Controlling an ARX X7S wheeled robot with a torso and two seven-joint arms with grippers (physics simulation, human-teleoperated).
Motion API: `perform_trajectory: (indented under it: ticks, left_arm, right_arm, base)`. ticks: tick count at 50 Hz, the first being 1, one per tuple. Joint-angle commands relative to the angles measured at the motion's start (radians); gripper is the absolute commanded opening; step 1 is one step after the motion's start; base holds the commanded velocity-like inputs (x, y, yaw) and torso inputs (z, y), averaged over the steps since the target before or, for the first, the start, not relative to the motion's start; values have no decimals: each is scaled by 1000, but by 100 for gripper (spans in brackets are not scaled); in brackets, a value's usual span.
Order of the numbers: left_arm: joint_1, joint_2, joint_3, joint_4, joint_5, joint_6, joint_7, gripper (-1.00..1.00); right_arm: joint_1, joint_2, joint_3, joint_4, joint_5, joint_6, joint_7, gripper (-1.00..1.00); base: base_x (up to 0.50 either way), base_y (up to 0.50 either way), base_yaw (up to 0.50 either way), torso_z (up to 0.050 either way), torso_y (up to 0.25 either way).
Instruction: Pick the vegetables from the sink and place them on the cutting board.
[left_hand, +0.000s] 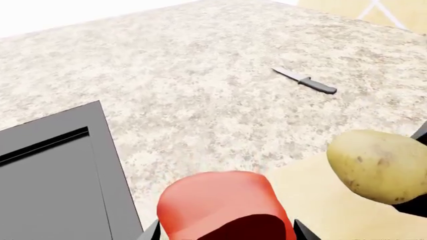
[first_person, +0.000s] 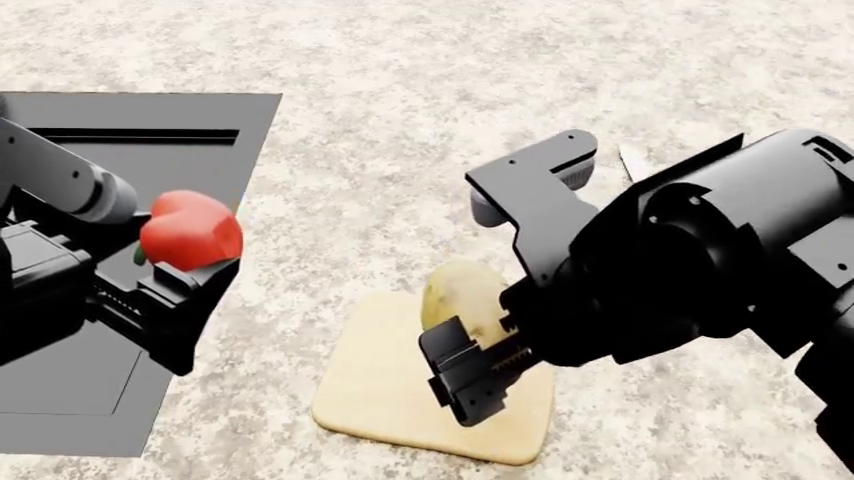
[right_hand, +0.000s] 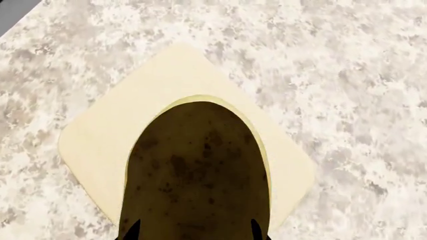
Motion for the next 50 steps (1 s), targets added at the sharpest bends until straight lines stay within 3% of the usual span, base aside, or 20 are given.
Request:
perform_trajectory:
  ticks: [1,10,27,28,50]
  left_arm:
    - [4,-2,2,-7,-7,7,-5,-100]
    - [-8,-8,-5,-1,-21,-4,-16,-100]
    - [-3,-1,4,-11,-11,8,-9,-100]
    - [-1,-3,4,-10,-12,8,-8,-100]
    - [-12,12,14,-10,-18,1,-12,-100]
  right_arm:
    - [-2,-65,-29,86,-66,-17,-90,-100]
    - [-31,-113,-50,153,-100,-45,-140,-100]
    - [-39,-101,-60,136,-100,-28,-120,-100]
    - [-40,-101,-62,138,-103,-29,-118,100]
    - [34,-43,31,110,-74,-98,-20,100]
  base:
    - [0,0,0,0,0]
    - [0,0,0,0,0]
    - [0,0,0,0,1]
    - [0,0,0,0,0]
    - [0,0,0,0,0]
